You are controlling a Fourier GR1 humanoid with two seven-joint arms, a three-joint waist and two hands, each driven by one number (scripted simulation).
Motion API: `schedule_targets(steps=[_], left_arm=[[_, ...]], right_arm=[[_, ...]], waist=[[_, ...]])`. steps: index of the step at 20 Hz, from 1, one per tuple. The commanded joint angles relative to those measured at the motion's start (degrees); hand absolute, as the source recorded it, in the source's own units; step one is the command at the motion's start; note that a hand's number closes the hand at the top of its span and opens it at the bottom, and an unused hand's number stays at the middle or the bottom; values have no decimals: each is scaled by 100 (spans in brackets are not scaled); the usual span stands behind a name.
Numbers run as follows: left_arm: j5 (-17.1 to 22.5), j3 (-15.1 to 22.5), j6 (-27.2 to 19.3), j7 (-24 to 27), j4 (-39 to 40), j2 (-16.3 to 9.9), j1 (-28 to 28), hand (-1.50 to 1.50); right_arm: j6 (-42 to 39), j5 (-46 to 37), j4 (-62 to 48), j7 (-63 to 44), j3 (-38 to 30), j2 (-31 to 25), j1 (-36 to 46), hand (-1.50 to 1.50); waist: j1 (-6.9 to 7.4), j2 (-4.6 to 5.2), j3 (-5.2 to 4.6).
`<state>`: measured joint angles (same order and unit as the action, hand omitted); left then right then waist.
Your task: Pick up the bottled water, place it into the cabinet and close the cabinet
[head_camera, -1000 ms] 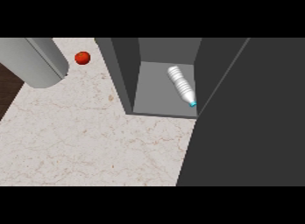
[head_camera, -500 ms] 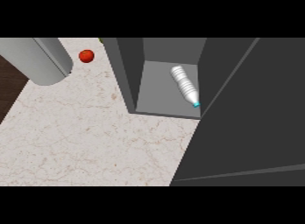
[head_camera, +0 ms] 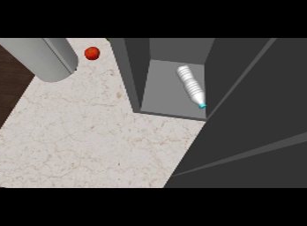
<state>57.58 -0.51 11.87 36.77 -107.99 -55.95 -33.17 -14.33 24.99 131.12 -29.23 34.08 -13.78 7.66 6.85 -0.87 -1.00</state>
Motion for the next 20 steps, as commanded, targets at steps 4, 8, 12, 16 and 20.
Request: schedule_targets(steps=[4,8,12,16,20], left_arm=[[95,-272,481,95,190,-128,-50,-150],[261,-456,608,65,247,-152,-198,-150],[388,-785,1019,115,515,-211,-403,-150],[218,-1088,1567,438,843,80,-1089,-150],[128,-1379,1636,385,377,278,-1552,-150]], right_arm=[[604,468,-919,-1031,489,1175,1423,150],[587,1273,-1717,-1077,231,1341,2651,150],[1048,1827,-2668,-1039,-49,1364,4014,150],[1517,2505,-3319,-1110,-547,1372,4344,150],[979,2829,-4295,-832,-931,1376,4429,150]], waist=[[136,108,11],[149,121,52],[-97,110,74],[-246,76,90],[-318,99,104]])
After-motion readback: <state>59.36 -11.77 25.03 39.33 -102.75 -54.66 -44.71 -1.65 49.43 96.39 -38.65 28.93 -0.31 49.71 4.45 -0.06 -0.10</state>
